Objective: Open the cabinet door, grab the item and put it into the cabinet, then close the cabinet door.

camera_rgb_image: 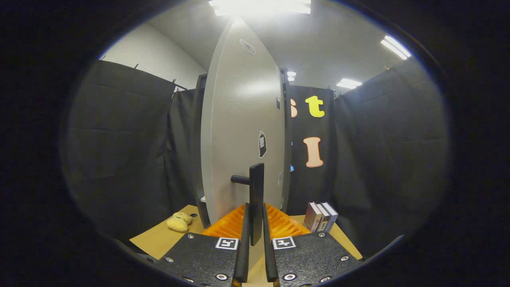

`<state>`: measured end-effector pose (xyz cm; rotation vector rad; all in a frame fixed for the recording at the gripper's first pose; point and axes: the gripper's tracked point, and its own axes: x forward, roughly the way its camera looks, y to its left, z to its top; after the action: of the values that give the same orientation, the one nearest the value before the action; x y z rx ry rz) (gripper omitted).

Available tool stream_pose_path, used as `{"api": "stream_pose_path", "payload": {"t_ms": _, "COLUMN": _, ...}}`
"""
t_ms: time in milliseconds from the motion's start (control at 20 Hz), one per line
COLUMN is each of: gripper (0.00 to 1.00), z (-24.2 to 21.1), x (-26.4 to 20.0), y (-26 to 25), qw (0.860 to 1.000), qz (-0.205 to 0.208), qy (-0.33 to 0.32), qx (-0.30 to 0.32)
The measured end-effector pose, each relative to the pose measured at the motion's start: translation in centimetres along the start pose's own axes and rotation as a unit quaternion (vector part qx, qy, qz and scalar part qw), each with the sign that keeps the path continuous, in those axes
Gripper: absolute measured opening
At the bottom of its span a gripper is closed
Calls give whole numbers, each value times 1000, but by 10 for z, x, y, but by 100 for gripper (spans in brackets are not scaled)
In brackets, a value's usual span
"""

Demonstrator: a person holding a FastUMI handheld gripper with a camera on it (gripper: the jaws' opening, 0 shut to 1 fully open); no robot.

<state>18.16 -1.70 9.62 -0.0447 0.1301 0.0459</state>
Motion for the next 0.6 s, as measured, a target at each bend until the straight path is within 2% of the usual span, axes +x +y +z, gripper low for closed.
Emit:
{"api": "stream_pose_path", "payload": {"t_ms": 450, "gripper": 12, "z": -4, "x": -23, "y": -79, "qw": 994, "qz": -106, "qy": -10, "qx": 9}}
{"api": "stream_pose_path", "payload": {"t_ms": 600, "gripper": 11, "z": 13, "x": -41, "y": -93, "qw": 990, "qz": -133, "qy": -39, "qx": 15}}
